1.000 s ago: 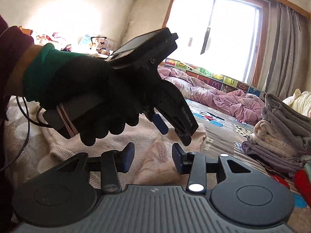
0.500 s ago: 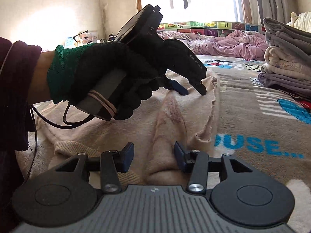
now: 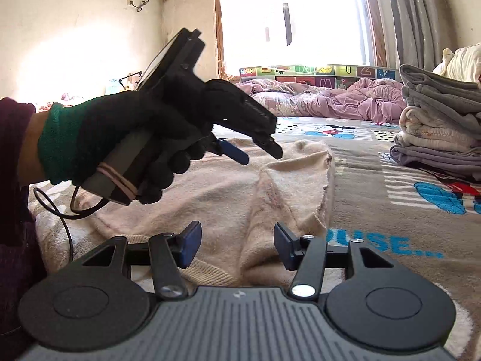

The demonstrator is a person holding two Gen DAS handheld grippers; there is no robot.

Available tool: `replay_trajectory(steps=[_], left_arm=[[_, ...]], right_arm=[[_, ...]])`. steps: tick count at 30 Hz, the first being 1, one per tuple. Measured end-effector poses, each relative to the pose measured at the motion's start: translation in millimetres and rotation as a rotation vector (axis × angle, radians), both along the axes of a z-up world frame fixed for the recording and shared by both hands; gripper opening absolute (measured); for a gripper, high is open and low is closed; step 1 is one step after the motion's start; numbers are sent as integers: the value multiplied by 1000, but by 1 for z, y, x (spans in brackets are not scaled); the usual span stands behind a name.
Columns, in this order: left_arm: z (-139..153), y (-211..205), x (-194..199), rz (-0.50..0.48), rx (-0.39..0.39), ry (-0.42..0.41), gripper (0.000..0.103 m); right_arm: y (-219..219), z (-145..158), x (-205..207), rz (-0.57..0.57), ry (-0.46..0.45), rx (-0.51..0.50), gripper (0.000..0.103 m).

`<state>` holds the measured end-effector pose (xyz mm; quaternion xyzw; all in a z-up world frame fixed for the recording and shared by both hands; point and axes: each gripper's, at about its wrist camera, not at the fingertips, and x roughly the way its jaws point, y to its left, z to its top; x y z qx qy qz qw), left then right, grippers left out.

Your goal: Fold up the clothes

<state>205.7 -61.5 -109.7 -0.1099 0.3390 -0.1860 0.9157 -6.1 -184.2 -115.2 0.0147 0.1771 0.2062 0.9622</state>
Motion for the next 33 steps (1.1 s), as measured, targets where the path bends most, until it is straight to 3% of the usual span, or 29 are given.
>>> replay_trajectory(steps=[5,9,12,14,22,25,28,29,33], left_arm=[[8,77,-47,174,-117,-17,53],[3,137,-86,389,-180,-12,57],[-6,178,-106,581,-206,40,57],[-9,198,-117,656,-255,52,57],[-33,213,-127,646,-363,148,57],[-44,207,-127,662,-389,139,52],[-52,213,-129,688,-508,136,42],[-54,216,-131,695,-549,132,34],[-63,225,-149,779,-684,179,34]], right_arm=[[-2,4,-8,-20,-4,17,56],[-7,5,-6,-47,18,59,58],[-11,7,-3,-57,34,111,59],[-12,9,-2,-49,36,138,62],[-2,10,2,3,72,192,64],[-1,10,2,8,79,195,64],[-4,9,2,-1,84,200,64],[-6,8,2,-7,86,204,64],[-15,5,4,-35,98,232,64]])
